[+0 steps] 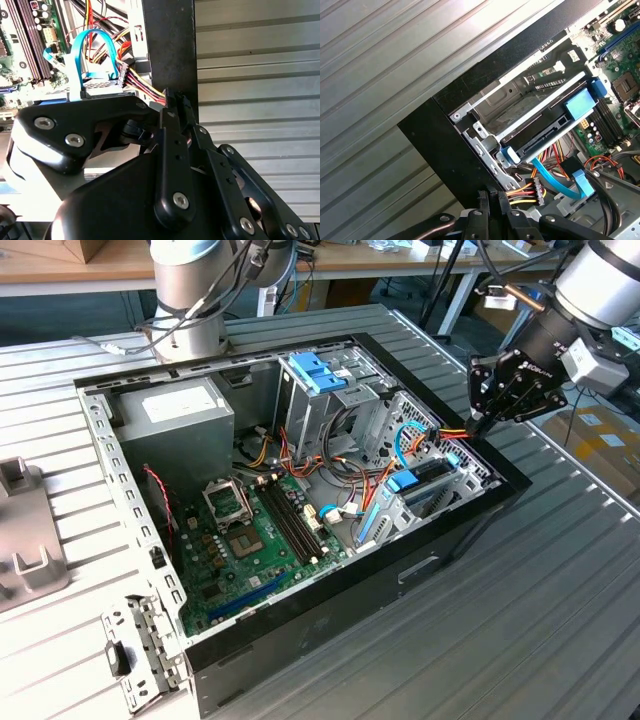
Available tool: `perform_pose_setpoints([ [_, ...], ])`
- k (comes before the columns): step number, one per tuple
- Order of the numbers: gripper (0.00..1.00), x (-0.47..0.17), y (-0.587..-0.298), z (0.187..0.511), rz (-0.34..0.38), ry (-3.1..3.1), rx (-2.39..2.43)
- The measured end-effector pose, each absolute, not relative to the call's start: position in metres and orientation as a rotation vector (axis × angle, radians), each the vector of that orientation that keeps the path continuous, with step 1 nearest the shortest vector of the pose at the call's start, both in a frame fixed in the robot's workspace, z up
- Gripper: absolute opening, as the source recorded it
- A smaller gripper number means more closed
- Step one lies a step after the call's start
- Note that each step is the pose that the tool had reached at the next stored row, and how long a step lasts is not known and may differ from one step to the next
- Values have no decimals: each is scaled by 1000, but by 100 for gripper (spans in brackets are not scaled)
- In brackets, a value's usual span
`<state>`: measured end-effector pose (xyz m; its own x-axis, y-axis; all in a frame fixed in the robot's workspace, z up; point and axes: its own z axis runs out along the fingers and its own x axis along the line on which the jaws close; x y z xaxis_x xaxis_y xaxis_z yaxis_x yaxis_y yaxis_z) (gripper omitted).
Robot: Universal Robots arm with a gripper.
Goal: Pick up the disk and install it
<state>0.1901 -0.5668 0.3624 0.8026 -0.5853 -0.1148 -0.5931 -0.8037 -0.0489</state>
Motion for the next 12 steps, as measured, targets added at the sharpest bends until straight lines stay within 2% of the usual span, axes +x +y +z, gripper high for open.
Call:
perform_pose_setpoints([
  [12, 17, 186, -566, 367, 145, 950, -2901],
])
